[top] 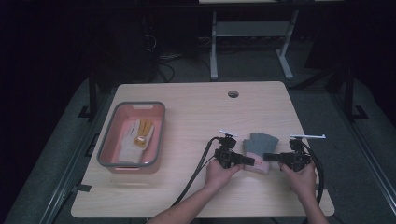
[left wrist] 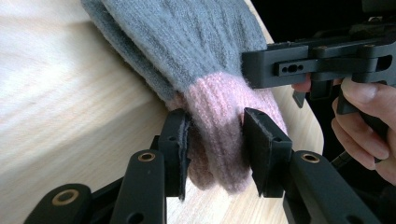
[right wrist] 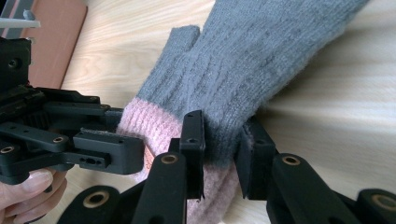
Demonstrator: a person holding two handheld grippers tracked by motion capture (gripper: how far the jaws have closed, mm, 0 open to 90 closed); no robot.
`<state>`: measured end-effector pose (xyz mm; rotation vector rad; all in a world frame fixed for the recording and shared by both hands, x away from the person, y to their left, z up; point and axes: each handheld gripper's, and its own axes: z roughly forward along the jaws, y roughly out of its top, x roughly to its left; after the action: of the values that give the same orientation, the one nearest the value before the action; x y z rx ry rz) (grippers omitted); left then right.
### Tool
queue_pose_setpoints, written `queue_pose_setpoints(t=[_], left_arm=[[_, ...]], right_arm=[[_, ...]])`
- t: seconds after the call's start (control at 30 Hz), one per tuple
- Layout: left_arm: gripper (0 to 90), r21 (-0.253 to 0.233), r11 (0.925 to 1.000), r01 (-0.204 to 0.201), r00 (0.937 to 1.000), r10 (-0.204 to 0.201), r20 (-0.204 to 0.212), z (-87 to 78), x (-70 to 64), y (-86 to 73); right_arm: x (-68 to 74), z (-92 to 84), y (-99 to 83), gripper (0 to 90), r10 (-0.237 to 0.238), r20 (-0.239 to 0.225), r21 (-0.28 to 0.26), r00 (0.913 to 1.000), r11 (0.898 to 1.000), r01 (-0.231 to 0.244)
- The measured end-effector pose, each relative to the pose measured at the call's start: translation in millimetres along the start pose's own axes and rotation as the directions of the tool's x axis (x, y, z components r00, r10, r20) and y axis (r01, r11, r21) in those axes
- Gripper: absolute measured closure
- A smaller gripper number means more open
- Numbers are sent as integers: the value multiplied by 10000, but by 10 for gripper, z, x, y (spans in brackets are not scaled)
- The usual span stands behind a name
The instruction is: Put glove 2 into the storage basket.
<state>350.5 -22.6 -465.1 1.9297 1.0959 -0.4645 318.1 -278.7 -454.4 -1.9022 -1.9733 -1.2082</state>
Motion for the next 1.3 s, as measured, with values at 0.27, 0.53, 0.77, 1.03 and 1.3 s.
queue_pose_setpoints(t=[0.27,0.53,0.77,1.03,1.3], left_arm=[[617,-323,9994,-123,9999,122,-58,-198,14,11],[617,-560,9982,-231,9997,226,-99,-391,24,13],[617,-640,9970,-443,9989,434,-156,-535,9,2],[618,-810,9954,-506,9986,494,-163,-681,-5,5],[619,-947,9942,-509,9987,499,-128,-831,20,10]], right_arm=[[188,36,86,740,-276,-115,-9,9996,9996,276],[336,62,138,739,-473,-433,-105,9979,9988,469],[449,84,167,739,-588,-651,-104,9961,9982,582],[567,97,217,739,-707,-850,-127,9939,9975,699],[693,130,272,738,-979,-943,-80,9907,9952,976]])
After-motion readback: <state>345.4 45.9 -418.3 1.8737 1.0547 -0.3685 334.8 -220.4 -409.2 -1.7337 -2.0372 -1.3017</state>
